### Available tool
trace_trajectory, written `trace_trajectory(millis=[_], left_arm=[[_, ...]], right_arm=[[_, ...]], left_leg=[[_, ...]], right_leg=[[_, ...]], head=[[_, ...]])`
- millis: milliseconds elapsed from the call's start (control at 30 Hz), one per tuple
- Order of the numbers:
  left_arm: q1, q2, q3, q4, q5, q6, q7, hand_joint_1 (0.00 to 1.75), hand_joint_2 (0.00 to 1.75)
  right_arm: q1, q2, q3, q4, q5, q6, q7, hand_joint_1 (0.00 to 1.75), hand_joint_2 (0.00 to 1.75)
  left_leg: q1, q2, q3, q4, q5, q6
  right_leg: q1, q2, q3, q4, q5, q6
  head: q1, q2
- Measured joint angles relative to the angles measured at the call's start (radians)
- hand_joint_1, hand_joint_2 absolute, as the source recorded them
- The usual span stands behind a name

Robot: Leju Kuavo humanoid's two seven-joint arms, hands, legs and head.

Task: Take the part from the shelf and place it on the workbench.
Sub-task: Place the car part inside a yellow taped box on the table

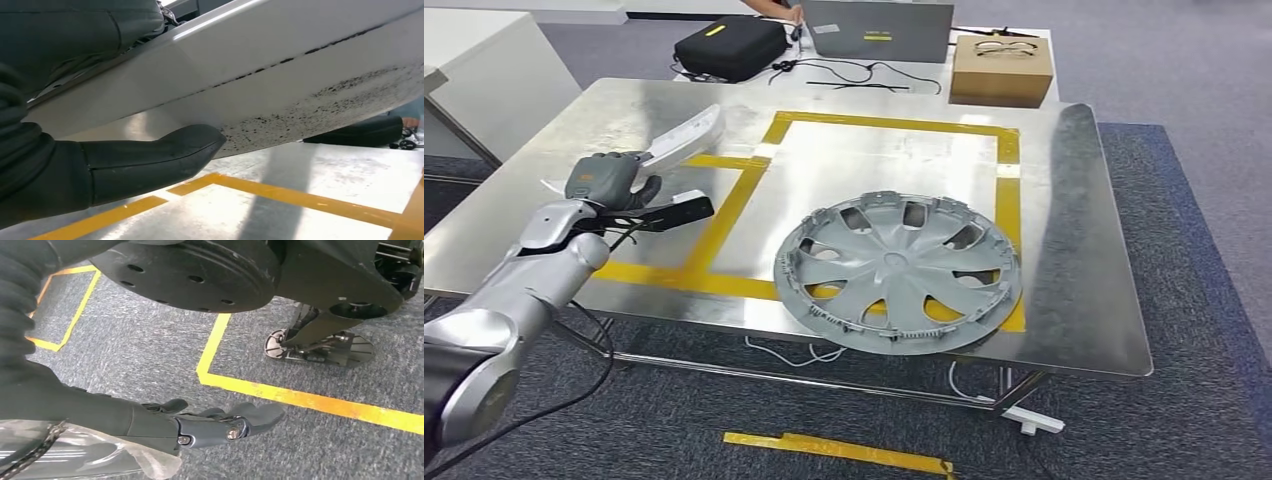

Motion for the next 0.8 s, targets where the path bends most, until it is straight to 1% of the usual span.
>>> trace_trajectory(millis=[33,100,167,200,233,300,333,367,400,433,467,500,533,567,633,667,700,733,800], left_arm=[[-0.006,0.0,-0.004,0.008,-0.001,0.001,0.003,1.75,1.75],[-0.013,0.0,-0.008,0.02,-0.001,0.002,0.007,1.75,1.75],[-0.015,-0.001,-0.01,0.029,-0.002,0.002,0.009,1.75,1.75],[-0.018,-0.001,-0.012,0.033,-0.004,0.003,0.01,1.75,1.75],[-0.021,-0.001,-0.014,0.038,-0.008,0.004,0.015,1.75,1.75],[-0.026,-0.002,-0.021,0.051,-0.019,0.004,0.029,1.75,1.75],[-0.027,-0.003,-0.023,0.06,-0.025,0.003,0.04,1.75,1.75],[-0.029,-0.004,-0.025,0.069,-0.033,0.003,0.052,1.75,1.75],[-0.031,-0.005,-0.027,0.079,-0.042,0.003,0.067,1.75,1.75],[-0.034,-0.007,-0.029,0.088,-0.051,0.003,0.083,1.75,1.75],[-0.039,-0.007,-0.03,0.097,-0.059,0.003,0.098,1.75,1.75],[-0.044,-0.007,-0.032,0.106,-0.066,0.002,0.111,1.75,1.75],[-0.049,-0.006,-0.033,0.115,-0.072,0.002,0.122,1.75,1.75],[-0.053,-0.005,-0.034,0.123,-0.078,0.001,0.132,1.75,1.75],[-0.055,-0.004,-0.036,0.137,-0.087,-0.003,0.152,1.75,1.75],[-0.056,-0.003,-0.037,0.143,-0.09,-0.005,0.161,1.75,1.75],[-0.057,-0.001,-0.038,0.149,-0.09,-0.007,0.168,1.31,1.75],[-0.059,0.001,-0.039,0.154,-0.09,-0.009,0.172,0.87,1.75],[-0.06,0.004,-0.039,0.167,-0.087,-0.013,0.176,0.0,1.75]], right_arm=[[0.0,0.0,0.0,0.0,0.0,0.0,0.0,0.0,1.75],[0.0,0.0,0.0,0.0,0.0,0.0,0.001,0.0,1.75],[0.0,0.0,0.0,0.0,0.0,0.0,0.002,0.0,1.75],[0.0,0.0,0.0,0.0,0.0,0.0,0.002,0.0,1.75],[0.0,0.0,0.0,0.0,0.0,0.0,0.001,0.0,1.75],[-0.003,0.0,-0.001,0.0,0.0,0.002,0.001,0.0,1.75],[-0.006,0.0,-0.001,0.0,-0.001,0.004,0.0,0.0,1.75],[-0.008,0.0,-0.002,0.0,-0.001,0.004,0.001,0.0,1.75],[-0.009,0.0,-0.003,0.0,-0.001,0.003,0.001,0.0,1.75],[-0.008,0.0,-0.003,0.0,-0.001,0.001,0.002,0.0,1.75],[-0.007,0.0,-0.003,0.0,0.0,-0.001,0.003,0.0,1.75],[-0.005,0.0,-0.004,0.0,0.0,-0.003,0.003,0.0,1.75],[-0.004,0.0,-0.004,0.001,0.0,-0.004,0.003,0.0,1.75],[-0.002,0.0,-0.005,0.001,0.0,-0.004,0.003,0.0,1.75],[-0.001,0.001,-0.008,0.001,0.0,-0.004,0.002,0.0,1.75],[0.0,0.002,-0.01,0.001,0.0,-0.004,0.002,0.0,1.75],[0.0,0.002,-0.011,0.001,0.0,-0.004,0.002,0.0,1.31],[0.0,0.003,-0.011,0.001,0.0,-0.004,0.002,0.0,0.87],[0.002,0.003,-0.012,0.001,0.0,-0.006,0.003,0.0,0.0]], left_leg=[[-0.002,0.0,0.016,-0.034,0.004,0.003],[-0.004,-0.001,0.021,-0.053,-0.005,0.009],[0.0,0.0,0.024,-0.059,-0.003,0.017],[0.003,0.0,0.026,-0.063,-0.002,0.022],[0.005,0.001,0.028,-0.065,-0.002,0.026],[0.005,0.002,0.029,-0.065,-0.004,0.031],[0.005,0.002,0.029,-0.064,-0.005,0.032],[0.005,0.003,0.03,-0.064,-0.006,0.033],[0.005,0.002,0.031,-0.063,-0.007,0.032],[0.005,0.001,0.033,-0.062,-0.008,0.031],[0.004,0.0,0.033,-0.061,-0.01,0.028],[0.003,-0.001,0.031,-0.059,-0.01,0.024],[0.001,-0.002,0.028,-0.057,-0.009,0.02],[0.0,-0.002,0.024,-0.055,-0.007,0.016],[0.0,-0.002,0.019,-0.054,-0.006,0.007],[0.001,-0.001,0.017,-0.049,-0.012,0.002],[0.002,-0.001,0.008,-0.027,-0.026,-0.003],[0.003,0.0,-0.01,0.015,-0.049,-0.007],[0.005,-0.001,-0.068,0.143,-0.104,-0.015]], right_leg=[[0.002,0.0,-0.001,0.0,-0.001,0.004],[0.002,-0.001,-0.005,-0.001,-0.002,0.012],[0.002,-0.002,-0.012,0.007,-0.013,0.023],[0.002,-0.002,-0.026,0.033,-0.03,0.028],[0.001,-0.003,-0.05,0.081,-0.055,0.033],[0.0,-0.004,-0.115,0.211,-0.108,0.039],[0.0,-0.004,-0.138,0.258,-0.119,0.042],[0.0,-0.004,-0.145,0.271,-0.11,0.043],[-0.001,-0.004,-0.134,0.245,-0.083,0.043],[-0.002,-0.005,-0.107,0.186,-0.043,0.042],[-0.002,-0.005,-0.078,0.123,-0.013,0.041],[-0.002,-0.005,-0.051,0.065,0.009,0.039],[-0.002,-0.005,-0.034,0.027,0.015,0.035],[-0.001,-0.004,-0.026,0.013,0.009,0.031],[-0.001,-0.001,-0.021,0.004,0.007,0.02],[-0.003,0.0,-0.02,0.002,0.009,0.015],[-0.005,0.0,-0.017,-0.001,0.01,0.008],[-0.007,0.0,-0.015,-0.003,0.011,0.002],[-0.006,-0.001,-0.013,-0.003,0.01,-0.005]], head=[[0.0,0.0],[0.0,0.0],[0.0,0.0],[0.003,0.0],[0.004,0.0],[0.007,0.0],[0.006,0.0],[0.007,0.0],[0.007,0.0],[0.007,0.0],[0.007,0.0],[0.007,0.0],[0.006,0.0],[0.005,0.0],[0.005,0.0],[0.005,0.0],[0.004,0.0],[0.003,0.0],[0.002,0.0]])
